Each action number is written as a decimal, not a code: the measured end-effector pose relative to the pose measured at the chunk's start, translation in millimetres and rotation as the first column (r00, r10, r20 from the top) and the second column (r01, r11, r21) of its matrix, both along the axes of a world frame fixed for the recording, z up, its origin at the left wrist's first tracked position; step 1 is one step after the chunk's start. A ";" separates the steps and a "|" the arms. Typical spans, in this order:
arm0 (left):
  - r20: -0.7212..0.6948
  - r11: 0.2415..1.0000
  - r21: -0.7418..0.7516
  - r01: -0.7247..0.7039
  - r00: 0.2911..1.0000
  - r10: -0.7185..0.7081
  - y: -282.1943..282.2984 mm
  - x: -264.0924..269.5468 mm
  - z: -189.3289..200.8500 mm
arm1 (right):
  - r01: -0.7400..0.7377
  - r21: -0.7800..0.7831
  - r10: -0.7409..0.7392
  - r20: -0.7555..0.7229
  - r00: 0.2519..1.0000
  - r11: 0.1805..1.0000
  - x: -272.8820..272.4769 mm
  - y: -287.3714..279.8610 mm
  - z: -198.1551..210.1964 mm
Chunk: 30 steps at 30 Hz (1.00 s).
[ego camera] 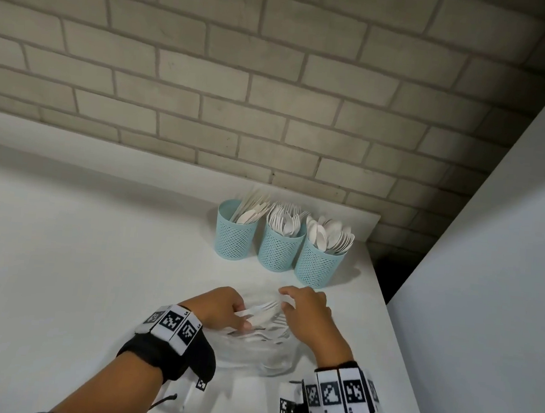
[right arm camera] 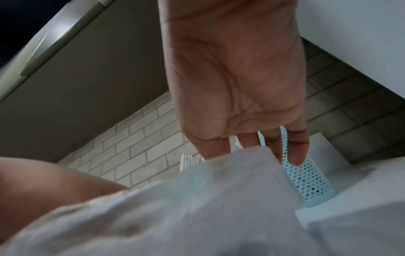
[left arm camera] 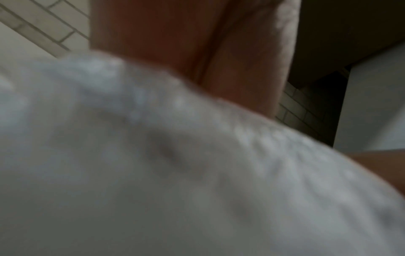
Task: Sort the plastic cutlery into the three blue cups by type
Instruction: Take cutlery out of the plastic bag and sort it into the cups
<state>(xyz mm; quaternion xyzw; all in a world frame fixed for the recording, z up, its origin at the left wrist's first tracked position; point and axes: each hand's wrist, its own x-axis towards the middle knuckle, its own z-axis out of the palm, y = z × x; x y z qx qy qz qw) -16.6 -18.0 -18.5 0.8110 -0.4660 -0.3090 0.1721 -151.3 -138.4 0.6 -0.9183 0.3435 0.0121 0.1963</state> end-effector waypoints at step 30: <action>-0.591 0.828 -0.421 -0.371 0.805 0.060 16.0 -17.4 20.2 | -0.093 0.689 -0.470 0.581 0.665 0.719 22.1 26.7 12.6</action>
